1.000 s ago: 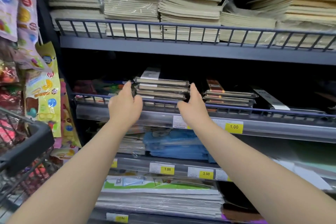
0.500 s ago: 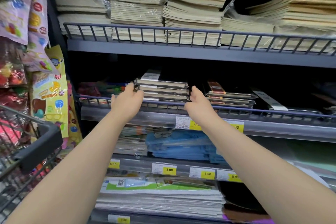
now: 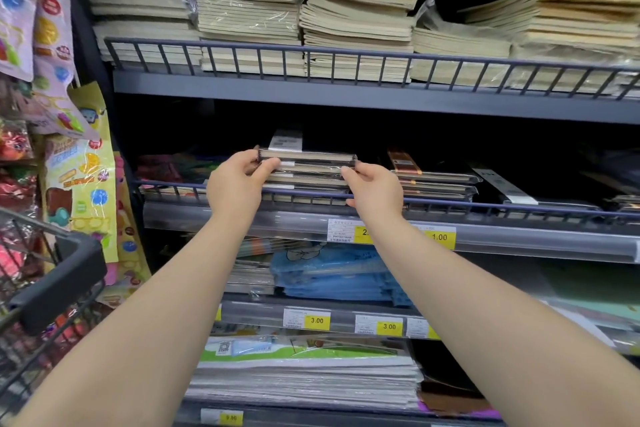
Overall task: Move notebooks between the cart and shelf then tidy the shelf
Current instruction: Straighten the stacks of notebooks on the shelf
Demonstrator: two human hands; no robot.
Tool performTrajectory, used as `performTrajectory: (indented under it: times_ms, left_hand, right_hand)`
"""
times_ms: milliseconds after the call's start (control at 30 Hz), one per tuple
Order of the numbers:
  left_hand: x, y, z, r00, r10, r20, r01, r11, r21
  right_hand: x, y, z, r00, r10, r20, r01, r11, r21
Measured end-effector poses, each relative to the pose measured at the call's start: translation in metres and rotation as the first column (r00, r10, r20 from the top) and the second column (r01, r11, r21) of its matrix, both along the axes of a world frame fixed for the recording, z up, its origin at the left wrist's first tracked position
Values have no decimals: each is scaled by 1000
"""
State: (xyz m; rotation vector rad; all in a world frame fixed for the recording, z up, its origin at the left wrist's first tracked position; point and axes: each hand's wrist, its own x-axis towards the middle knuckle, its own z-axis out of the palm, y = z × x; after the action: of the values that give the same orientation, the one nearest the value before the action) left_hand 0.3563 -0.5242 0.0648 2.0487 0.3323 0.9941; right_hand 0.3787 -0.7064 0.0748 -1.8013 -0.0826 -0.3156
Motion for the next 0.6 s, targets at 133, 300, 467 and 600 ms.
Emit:
performTrajectory:
  times_ms: [133, 300, 467, 600]
  left_hand:
    - [-3, -3, 1, 1000, 13, -14, -13, 1000, 21]
    - [-7, 6, 4, 992, -54, -113, 66, 992, 109]
    - [-10, 18, 4, 921, 76, -383, 79, 924, 373]
    - [-8, 14, 2, 900, 146, -412, 91, 859, 503]
  right_hand:
    - [-1, 5, -2, 995, -77, 56, 82, 993, -90]
    - [-3, 0, -1, 999, 19, 35, -17, 997, -75]
    - [-3, -2, 24, 952, 182, -246, -226, 960, -164]
    - [-3, -1, 26, 967, 132, -217, -221, 856, -467]
